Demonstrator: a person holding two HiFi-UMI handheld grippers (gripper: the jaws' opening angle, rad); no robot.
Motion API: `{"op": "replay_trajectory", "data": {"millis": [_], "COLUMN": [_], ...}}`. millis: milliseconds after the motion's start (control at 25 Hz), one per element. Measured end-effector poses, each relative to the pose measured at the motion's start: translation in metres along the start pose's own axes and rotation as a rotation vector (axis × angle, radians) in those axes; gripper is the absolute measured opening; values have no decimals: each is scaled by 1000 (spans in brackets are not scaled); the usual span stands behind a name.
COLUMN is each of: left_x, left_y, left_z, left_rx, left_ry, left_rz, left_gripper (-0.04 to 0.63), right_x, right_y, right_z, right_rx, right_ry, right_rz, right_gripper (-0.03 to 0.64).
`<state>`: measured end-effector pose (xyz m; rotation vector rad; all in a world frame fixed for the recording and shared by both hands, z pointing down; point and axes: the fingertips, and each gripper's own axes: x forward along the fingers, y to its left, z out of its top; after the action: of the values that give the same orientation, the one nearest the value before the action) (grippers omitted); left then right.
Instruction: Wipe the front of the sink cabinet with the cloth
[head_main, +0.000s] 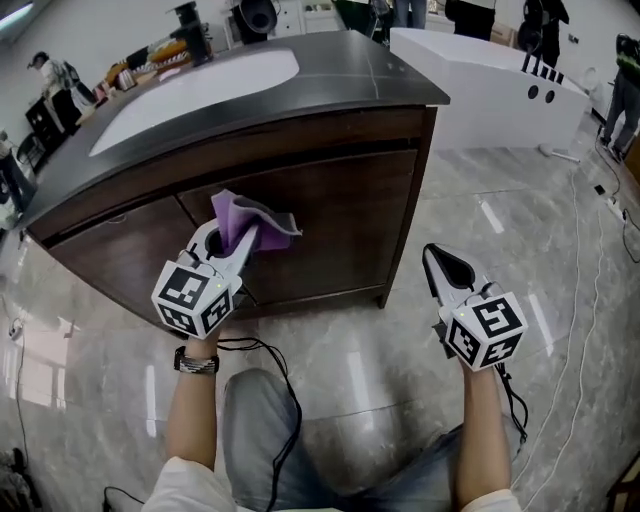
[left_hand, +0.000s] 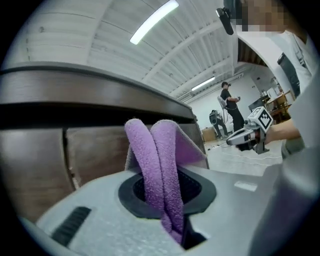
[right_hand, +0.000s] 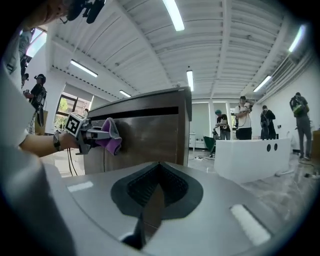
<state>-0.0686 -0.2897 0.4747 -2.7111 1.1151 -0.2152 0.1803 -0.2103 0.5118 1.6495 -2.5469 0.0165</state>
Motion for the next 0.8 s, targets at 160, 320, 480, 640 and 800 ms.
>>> {"op": "replay_trajectory", "data": {"millis": [160,320,480,640,800], "left_x": [-17,-18,-21,-24,-20], "left_y": [9,4,2,-3,-9], "left_z": [-53,-95,-135,-172,-216], "left_rx": [-52,-119,-161,-218,-249], "left_ry": [56,66,107,134,203], "left_rz": [49,110,141,145,137], "left_gripper": [52,54,54,55,55], "right_x": [24,41,50,46,36], "right_y": [24,49,71,82,87], "right_z": [-2,2,2,0,5], "right_rx": [6,-14,-3,13,23], "right_ry": [3,2,-2,9,3], "right_rz": [57,98,120,122,120], "right_gripper": [6,6,6,6,6]}}
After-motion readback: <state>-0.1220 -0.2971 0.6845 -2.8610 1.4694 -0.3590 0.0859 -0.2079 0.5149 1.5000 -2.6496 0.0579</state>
